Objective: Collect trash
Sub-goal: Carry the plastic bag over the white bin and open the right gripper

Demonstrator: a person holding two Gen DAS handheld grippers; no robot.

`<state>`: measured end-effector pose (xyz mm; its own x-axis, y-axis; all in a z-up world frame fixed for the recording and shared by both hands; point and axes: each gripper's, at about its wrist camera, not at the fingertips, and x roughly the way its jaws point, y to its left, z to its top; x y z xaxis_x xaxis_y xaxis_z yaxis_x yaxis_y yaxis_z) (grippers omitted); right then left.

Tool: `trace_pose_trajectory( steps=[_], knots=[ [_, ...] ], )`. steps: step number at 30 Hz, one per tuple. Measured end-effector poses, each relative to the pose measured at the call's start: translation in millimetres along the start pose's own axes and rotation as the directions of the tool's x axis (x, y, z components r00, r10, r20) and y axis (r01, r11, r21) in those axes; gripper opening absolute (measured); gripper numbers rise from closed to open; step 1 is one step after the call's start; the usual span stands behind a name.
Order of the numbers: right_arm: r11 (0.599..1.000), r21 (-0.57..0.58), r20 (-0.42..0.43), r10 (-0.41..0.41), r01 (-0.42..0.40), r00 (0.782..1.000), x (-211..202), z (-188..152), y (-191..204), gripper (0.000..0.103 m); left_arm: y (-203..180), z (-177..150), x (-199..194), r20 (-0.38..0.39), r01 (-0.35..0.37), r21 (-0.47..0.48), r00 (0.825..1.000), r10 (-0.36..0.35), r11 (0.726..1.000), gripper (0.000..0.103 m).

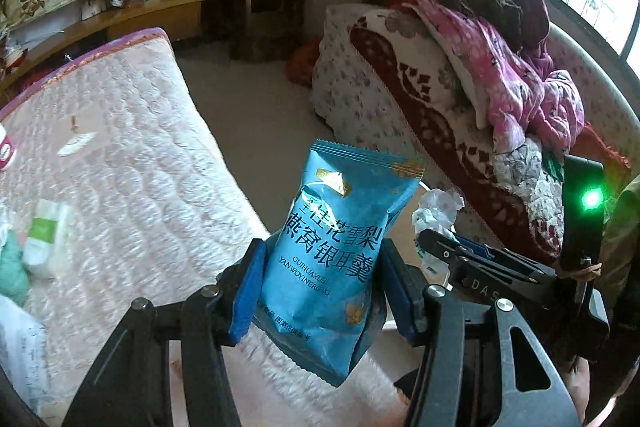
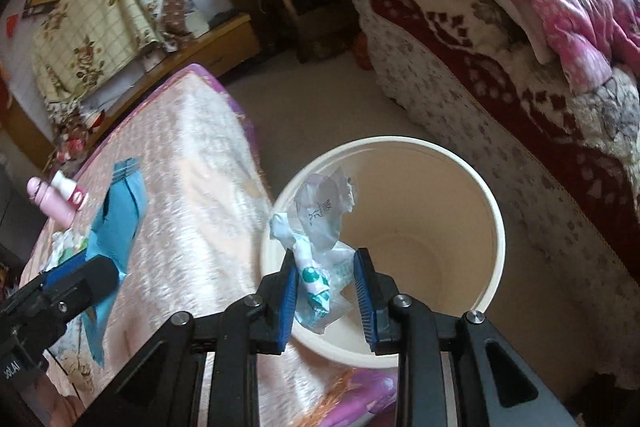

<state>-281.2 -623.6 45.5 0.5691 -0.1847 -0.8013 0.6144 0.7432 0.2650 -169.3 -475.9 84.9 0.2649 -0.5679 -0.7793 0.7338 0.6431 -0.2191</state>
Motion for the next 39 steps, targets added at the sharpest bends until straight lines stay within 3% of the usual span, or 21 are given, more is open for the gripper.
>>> trace_pose_trajectory(
  steps=[6,9,10,12,23,28,39],
  knots=[
    [0.999,0.027,-0.01,-0.022,0.022,1.0,16,5,-15,0.031,-7,5,24,-0.019,0.009,0.005,1.0,-0.009,1.0,0.06],
    [0.998,0.055,-0.006,-0.032,0.032,0.999,22,7,-22,0.034,-8,8,33,-0.022,0.059,-0.012,0.998,-0.059,0.998,0.068],
    [0.997,0.068,-0.008,-0.038,0.039,0.999,25,8,-25,0.039,-8,8,34,-0.021,0.071,-0.022,0.997,-0.071,0.997,0.072],
    [0.995,0.087,-0.009,-0.04,0.041,0.999,28,8,-30,0.081,-6,7,36,-0.015,0.092,-0.042,0.996,-0.093,0.995,0.074],
    [0.994,0.103,0.014,-0.03,0.028,0.999,17,3,-28,0.082,10,-2,14,0.002,0.053,-0.077,0.999,-0.053,0.996,0.075],
    [0.997,0.071,0.022,-0.027,0.025,0.999,12,-2,-15,0.082,17,-9,-8,0.044,-0.032,-0.05,0.998,0.034,0.998,0.075],
    [1.0,-0.025,0.037,0.005,-0.004,0.999,-5,-10,36,0.082,52,-22,-62,0.126,-0.163,-0.085,0.977,0.173,0.983,0.075]
  ],
)
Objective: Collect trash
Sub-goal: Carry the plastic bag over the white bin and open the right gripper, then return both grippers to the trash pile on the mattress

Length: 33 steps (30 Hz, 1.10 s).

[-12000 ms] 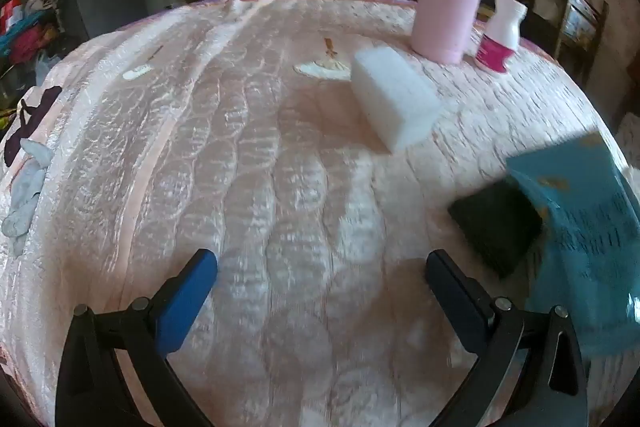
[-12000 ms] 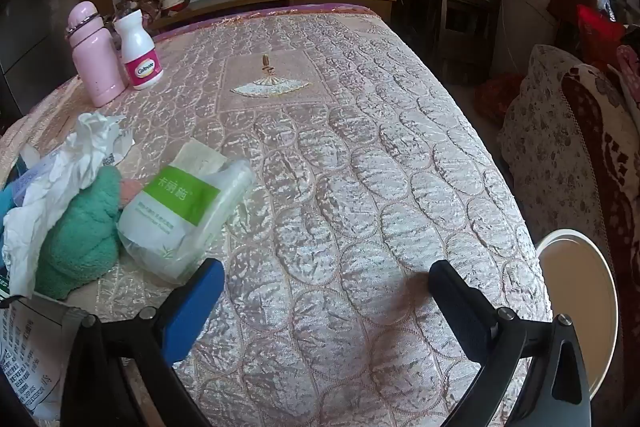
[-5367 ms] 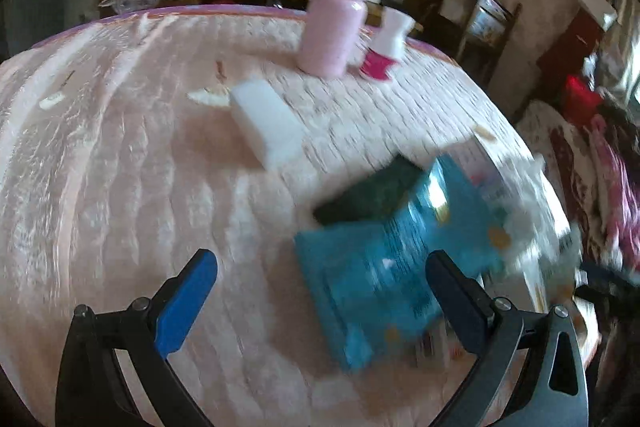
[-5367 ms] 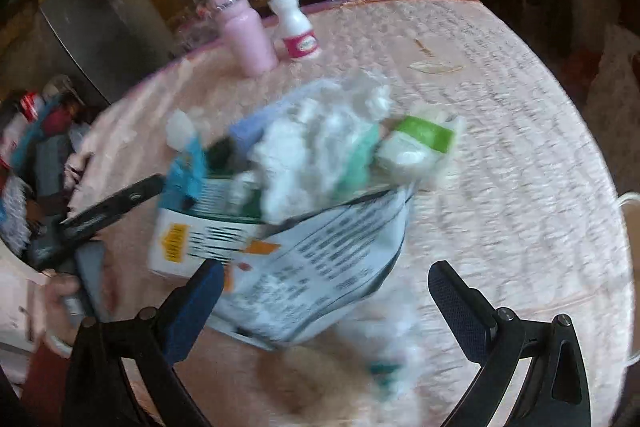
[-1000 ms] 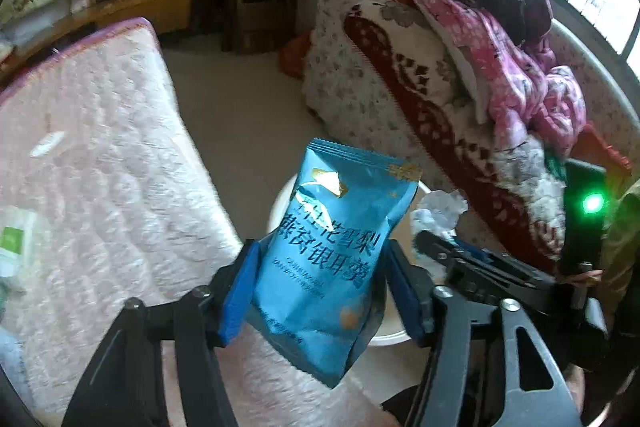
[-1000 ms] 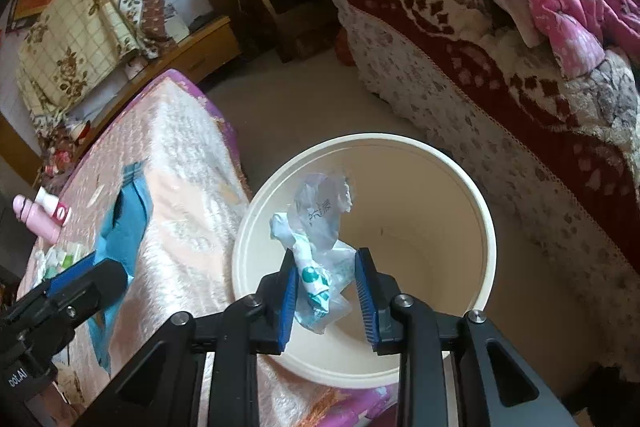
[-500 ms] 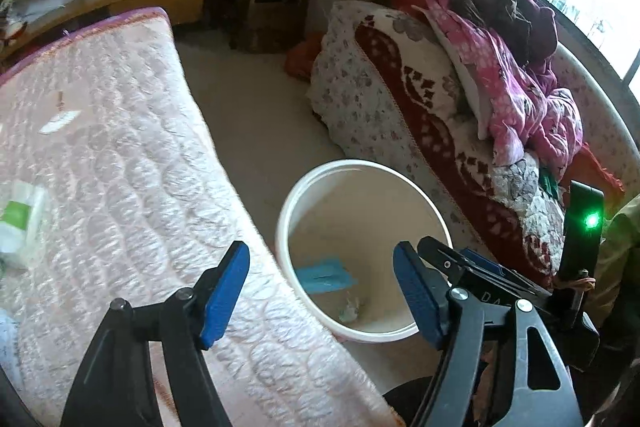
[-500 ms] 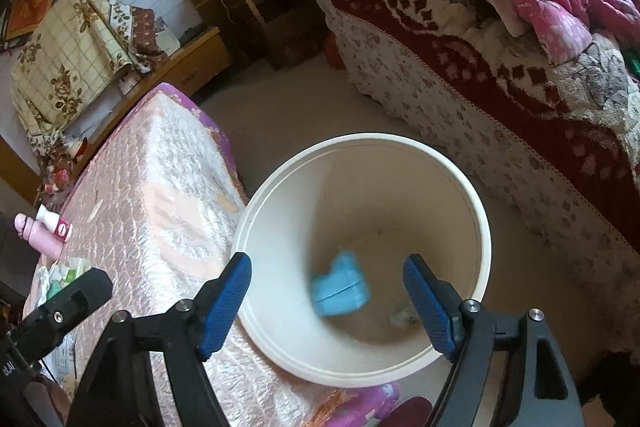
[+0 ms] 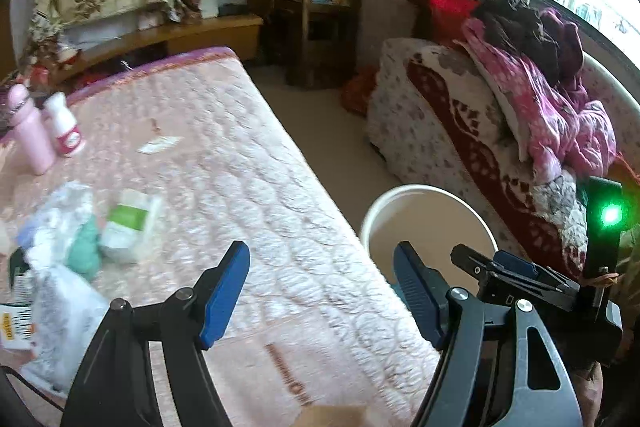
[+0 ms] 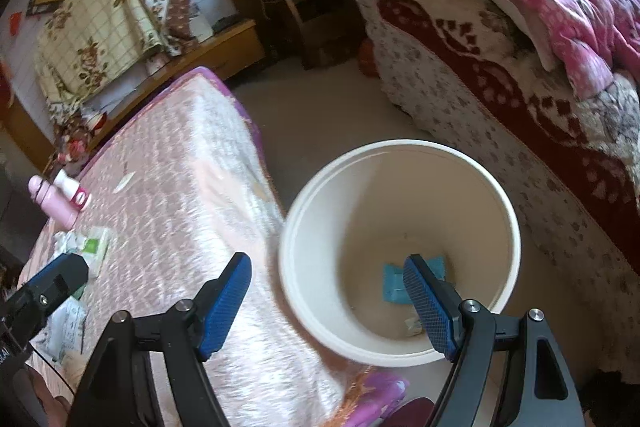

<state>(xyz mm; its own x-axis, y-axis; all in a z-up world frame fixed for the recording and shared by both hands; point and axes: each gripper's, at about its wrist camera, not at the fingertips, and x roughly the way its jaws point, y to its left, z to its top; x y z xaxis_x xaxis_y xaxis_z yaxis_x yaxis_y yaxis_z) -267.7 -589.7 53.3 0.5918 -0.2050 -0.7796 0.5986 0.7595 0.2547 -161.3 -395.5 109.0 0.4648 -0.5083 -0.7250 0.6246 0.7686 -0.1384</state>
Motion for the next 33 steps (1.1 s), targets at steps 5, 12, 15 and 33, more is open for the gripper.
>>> trace_pose_trajectory(
  steps=[5,12,15,33],
  knots=[
    [0.998,-0.048,-0.003,0.035,-0.036,0.999,-7,-4,31,0.082,19,1,-29,0.039,-0.034,-0.008,0.999,0.035,0.999,0.075],
    [0.989,-0.134,0.007,0.067,-0.066,0.998,-19,-13,76,0.082,56,-3,-62,0.08,-0.088,-0.047,0.993,0.092,0.995,0.075],
    [0.985,-0.158,0.014,0.078,-0.075,0.997,-25,-15,90,0.082,71,-6,-73,0.098,-0.113,-0.069,0.988,0.119,0.991,0.075],
    [0.948,-0.288,-0.008,0.138,-0.135,0.99,-42,-40,170,0.082,162,-39,-108,0.093,-0.213,-0.194,0.968,0.235,0.957,0.075]
  ],
)
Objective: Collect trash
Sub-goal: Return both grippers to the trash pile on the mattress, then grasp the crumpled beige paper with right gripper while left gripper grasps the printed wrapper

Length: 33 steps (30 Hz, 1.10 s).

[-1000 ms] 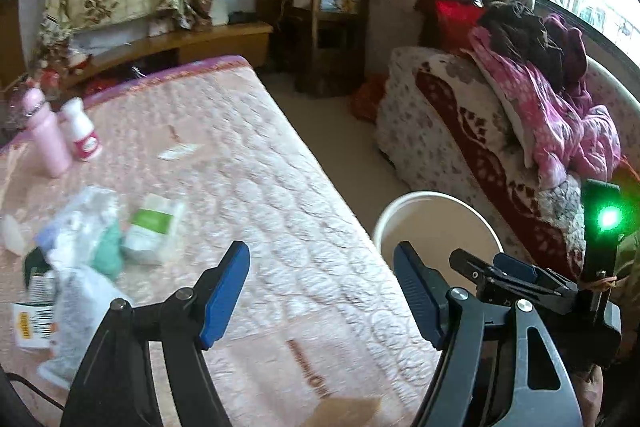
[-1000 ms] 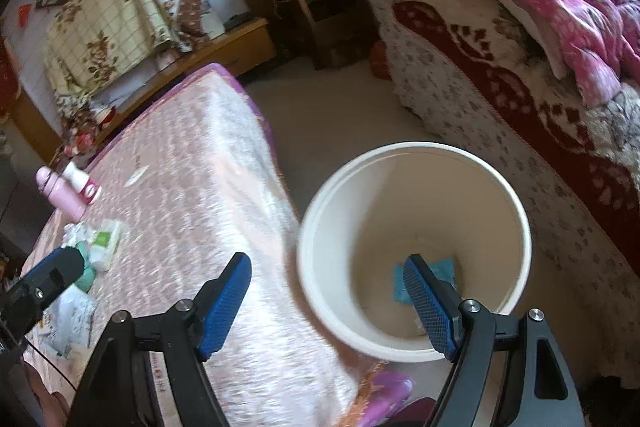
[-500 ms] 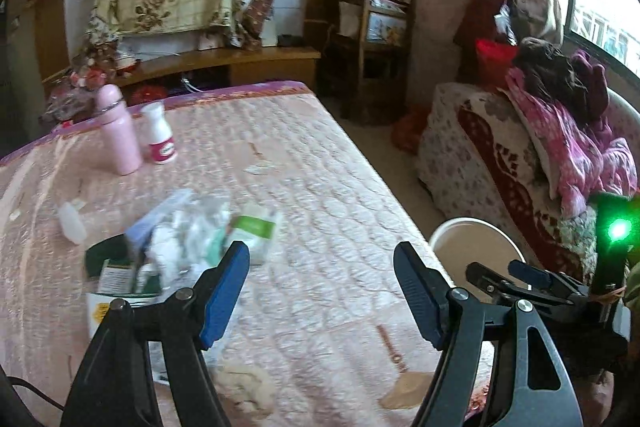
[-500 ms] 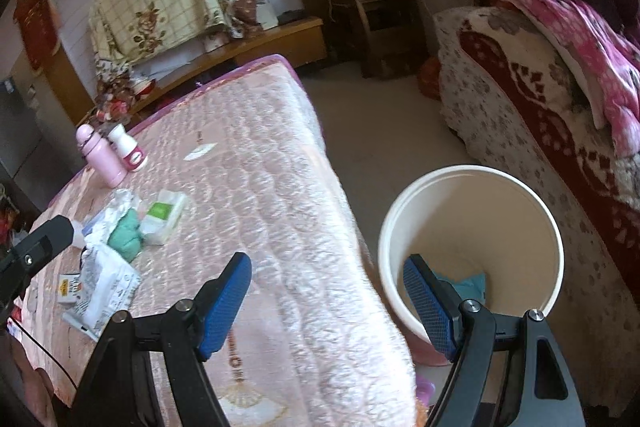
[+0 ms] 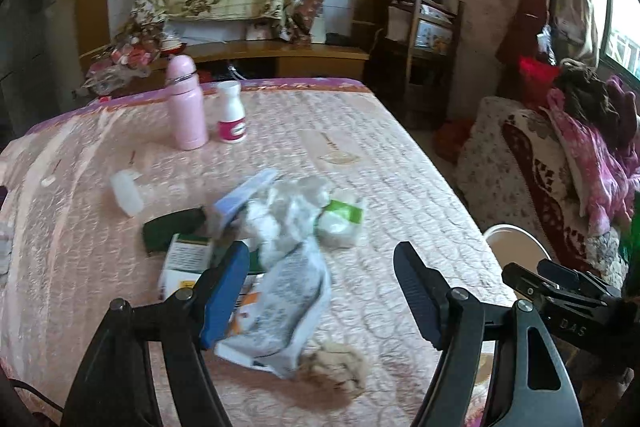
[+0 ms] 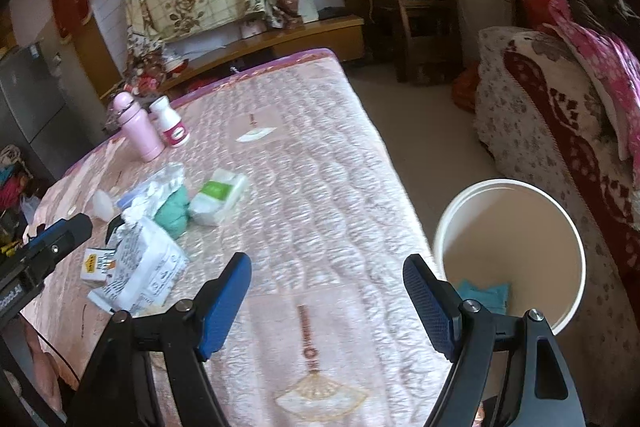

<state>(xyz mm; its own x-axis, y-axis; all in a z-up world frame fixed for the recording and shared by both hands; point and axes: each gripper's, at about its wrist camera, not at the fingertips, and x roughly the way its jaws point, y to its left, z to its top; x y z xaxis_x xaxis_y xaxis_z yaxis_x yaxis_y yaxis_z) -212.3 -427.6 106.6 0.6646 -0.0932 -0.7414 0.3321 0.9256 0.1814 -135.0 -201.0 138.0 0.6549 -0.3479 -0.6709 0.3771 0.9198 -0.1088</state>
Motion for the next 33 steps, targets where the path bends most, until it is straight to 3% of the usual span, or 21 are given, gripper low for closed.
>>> trace_pose_trajectory(
  steps=[15,26,29,33],
  knots=[
    [0.993,-0.11,-0.001,0.031,-0.031,1.0,-2,-7,57,0.082,63,-9,-7,-0.009,-0.039,-0.077,0.999,0.039,0.996,0.075],
    [0.983,-0.165,-0.057,0.068,-0.076,0.996,9,-21,82,0.082,111,-22,-8,-0.05,-0.106,-0.106,0.994,0.101,0.989,0.075],
    [0.975,-0.188,-0.097,0.103,-0.12,0.99,15,-29,90,0.082,127,-29,-6,-0.076,-0.122,-0.119,0.991,0.114,0.985,0.075],
    [0.954,-0.176,-0.194,0.209,-0.244,0.958,29,-43,102,0.082,138,-36,-3,-0.1,-0.12,-0.137,0.989,0.107,0.983,0.075]
  ],
)
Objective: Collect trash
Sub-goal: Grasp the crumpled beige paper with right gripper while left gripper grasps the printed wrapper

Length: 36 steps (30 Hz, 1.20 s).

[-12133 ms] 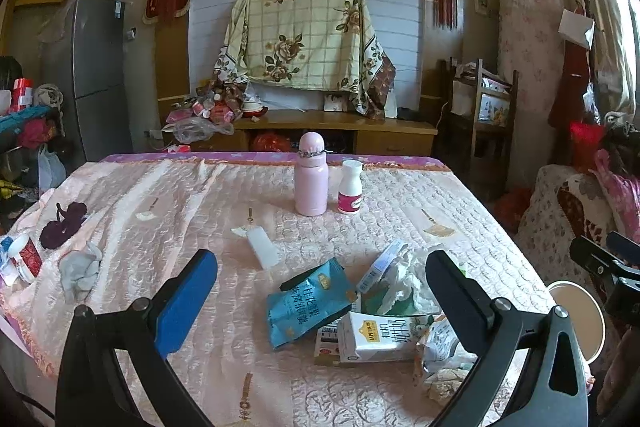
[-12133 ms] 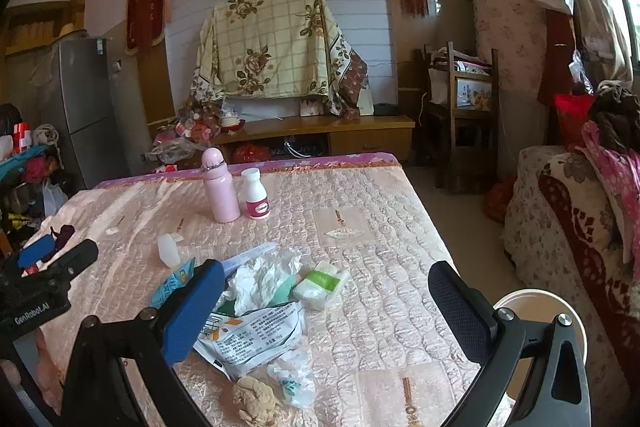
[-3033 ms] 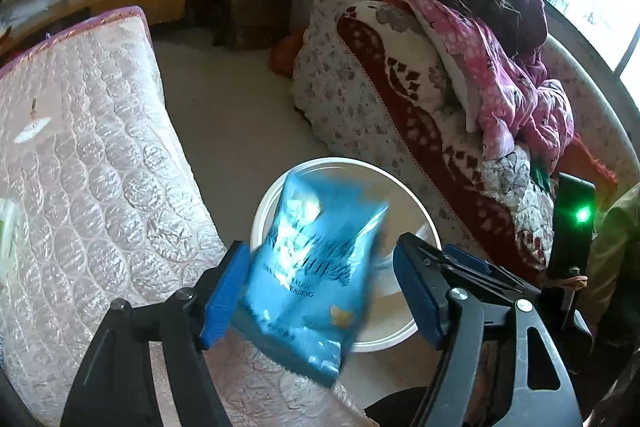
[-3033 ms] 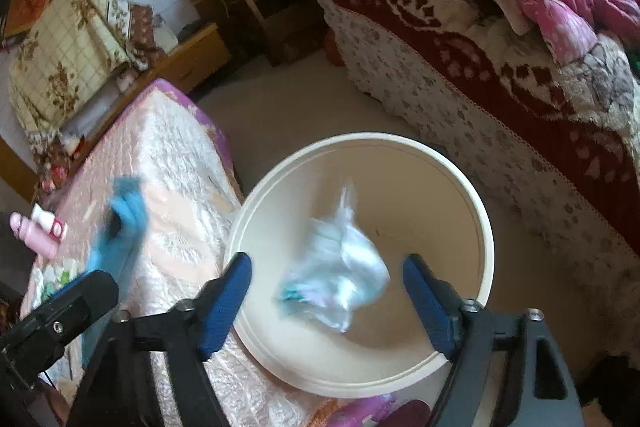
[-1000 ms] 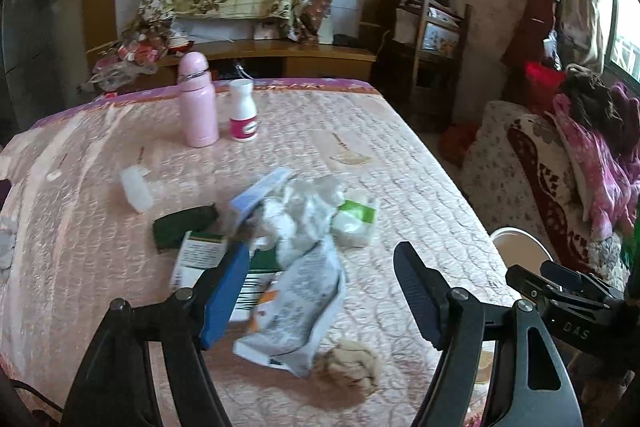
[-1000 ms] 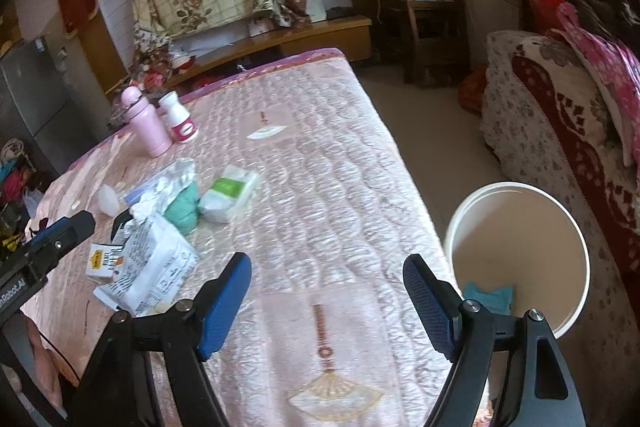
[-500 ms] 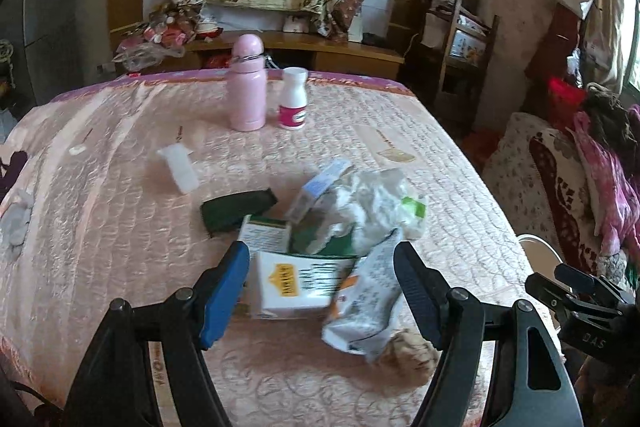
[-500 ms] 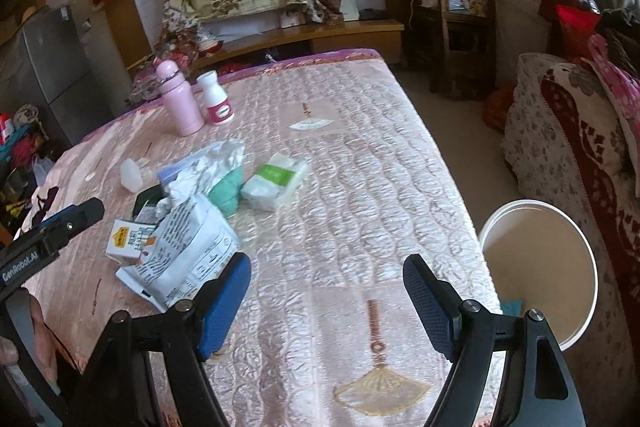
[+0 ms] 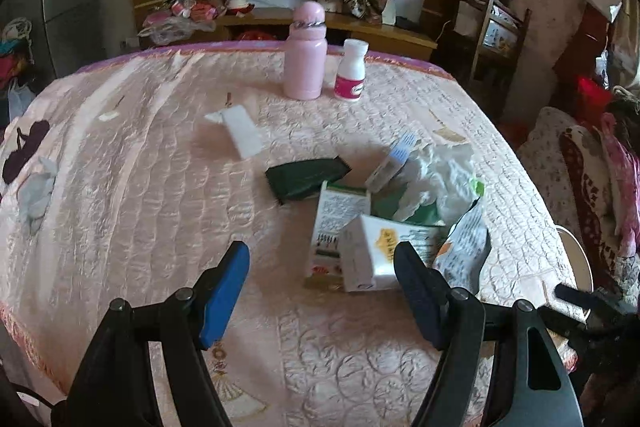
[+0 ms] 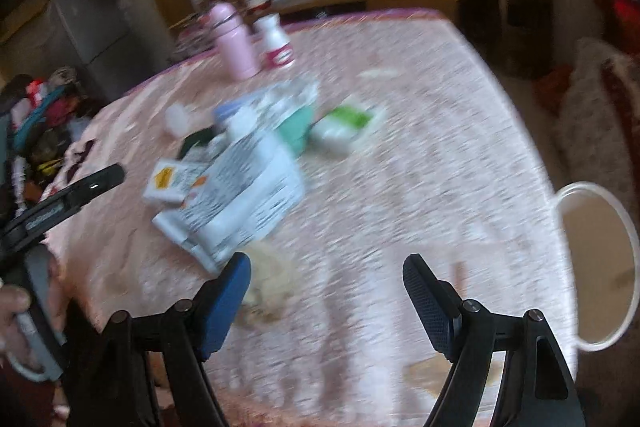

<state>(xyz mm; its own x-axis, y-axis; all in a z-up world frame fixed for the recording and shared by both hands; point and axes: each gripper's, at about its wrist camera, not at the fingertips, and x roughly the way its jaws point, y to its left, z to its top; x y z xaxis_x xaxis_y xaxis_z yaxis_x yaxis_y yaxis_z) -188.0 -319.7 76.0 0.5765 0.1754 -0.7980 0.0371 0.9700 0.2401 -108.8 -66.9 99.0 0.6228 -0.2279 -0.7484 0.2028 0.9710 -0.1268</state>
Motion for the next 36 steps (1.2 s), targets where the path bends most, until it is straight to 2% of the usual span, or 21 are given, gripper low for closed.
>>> trace_pose_trajectory(
  steps=[3,8,10,11,13,15,17,21,26,27,28,29,31,36],
  knots=[
    [0.998,-0.011,-0.053,0.064,-0.064,0.997,18,-9,11,0.082,1,-3,1,-0.01,0.011,-0.002,1.0,-0.011,1.0,0.075],
    [0.994,-0.065,-0.096,0.082,-0.089,0.992,44,-21,30,0.08,-10,-5,-2,-0.013,0.041,0.018,0.999,-0.04,0.999,0.075],
    [0.993,-0.073,-0.102,0.089,-0.097,0.991,52,-22,33,0.058,-16,-5,-2,-0.02,0.06,0.03,0.998,-0.06,0.998,0.075],
    [0.993,-0.077,-0.108,0.086,-0.095,0.99,56,-23,34,0.037,-20,-6,-1,-0.024,0.068,0.036,0.997,-0.068,0.997,0.075],
    [0.992,-0.074,-0.114,0.089,-0.098,0.99,61,-24,34,0.038,-27,-7,-1,-0.029,0.085,0.045,0.996,-0.083,0.995,0.075],
    [0.992,-0.079,-0.103,0.085,-0.094,0.991,61,-23,33,0.033,-33,-8,1,-0.04,0.112,0.047,0.993,-0.11,0.993,0.075],
    [0.993,-0.069,-0.089,0.088,-0.095,0.992,55,-21,26,0.032,-40,-11,4,-0.058,0.145,0.05,0.988,-0.142,0.988,0.075],
    [0.999,-0.029,-0.048,0.039,-0.04,0.998,40,-14,-1,0.032,-61,-18,16,-0.085,0.168,0.074,0.983,-0.162,0.983,0.075],
    [0.999,0.04,-0.017,0.02,-0.02,1.0,23,-9,-35,0.032,-86,-24,35,-0.104,0.203,0.07,0.975,-0.195,0.977,0.073],
    [0.999,0.051,-0.01,0.018,-0.018,1.0,19,-9,-41,0.032,-91,-25,37,-0.104,0.225,0.061,0.97,-0.218,0.972,0.067],
    [0.998,0.057,-0.004,0.013,-0.013,1.0,16,-8,-47,0.032,-95,-26,38,-0.11,0.246,0.056,0.965,-0.239,0.968,0.046],
    [0.998,0.064,0.004,0.004,-0.005,1.0,11,-8,-53,0.032,-100,-27,39,-0.12,0.28,0.053,0.955,-0.272,0.959,0.035],
    [0.996,0.081,0.017,-0.023,0.021,1.0,3,-6,-64,0.032,-114,-29,35,-0.129,0.357,0.073,0.929,-0.346,0.931,0.035],
    [0.987,0.138,0.026,-0.083,0.079,0.996,-10,-3,-101,0.032,-146,-31,27,-0.147,0.444,0.165,0.894,-0.423,0.881,0.037]
  ],
)
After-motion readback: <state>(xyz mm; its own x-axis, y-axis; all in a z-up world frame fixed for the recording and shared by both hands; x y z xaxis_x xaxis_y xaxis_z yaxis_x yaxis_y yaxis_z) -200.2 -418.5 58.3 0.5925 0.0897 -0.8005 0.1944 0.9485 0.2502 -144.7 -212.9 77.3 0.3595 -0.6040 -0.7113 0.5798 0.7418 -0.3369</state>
